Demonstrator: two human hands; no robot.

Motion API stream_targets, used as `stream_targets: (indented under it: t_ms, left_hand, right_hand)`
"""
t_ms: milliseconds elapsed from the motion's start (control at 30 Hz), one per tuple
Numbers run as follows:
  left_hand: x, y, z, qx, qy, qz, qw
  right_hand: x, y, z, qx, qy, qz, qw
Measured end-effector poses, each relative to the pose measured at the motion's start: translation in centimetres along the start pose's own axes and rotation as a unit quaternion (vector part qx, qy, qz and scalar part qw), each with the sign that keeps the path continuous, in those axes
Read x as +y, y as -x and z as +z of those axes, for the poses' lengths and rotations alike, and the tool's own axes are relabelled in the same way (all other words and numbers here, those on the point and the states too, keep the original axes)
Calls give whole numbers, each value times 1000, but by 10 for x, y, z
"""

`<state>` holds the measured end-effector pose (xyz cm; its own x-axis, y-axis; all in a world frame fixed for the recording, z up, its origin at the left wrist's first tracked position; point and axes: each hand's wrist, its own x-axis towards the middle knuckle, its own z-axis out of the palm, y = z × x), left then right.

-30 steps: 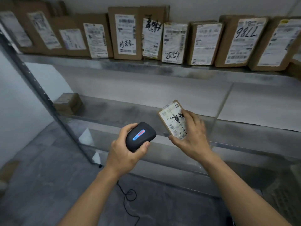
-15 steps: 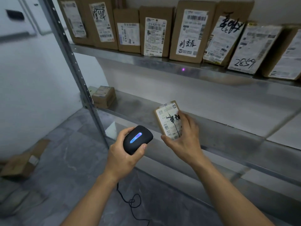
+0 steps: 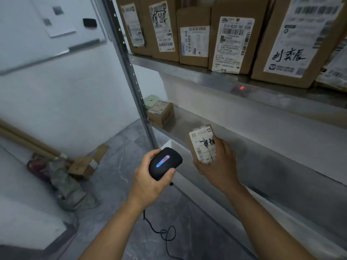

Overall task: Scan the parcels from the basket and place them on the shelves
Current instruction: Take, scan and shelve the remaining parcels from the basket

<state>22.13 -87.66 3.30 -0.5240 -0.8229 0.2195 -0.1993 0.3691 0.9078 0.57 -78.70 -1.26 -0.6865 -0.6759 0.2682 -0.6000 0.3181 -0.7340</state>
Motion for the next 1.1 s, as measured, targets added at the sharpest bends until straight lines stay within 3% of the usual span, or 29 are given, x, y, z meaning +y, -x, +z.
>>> stream_targets:
  t_ms: [267,567,800,1100]
  left_hand:
    - [-13,-30,-10,55,-19,-26,998]
    - [-56,-107,-25,47,-7,-32,998]
    - [-102,-202,-41,-44,6,-5,999]
    - [-144,-294,-50,-154,1,6,988]
  right_hand:
    - [-10,-44,38,-40,4,-25,999]
    - [-18,-101,95,-33,24,46,998]
    - [-22,-160,155,12,63,133,989]
    - [-23,-212,215,12,123,230,965]
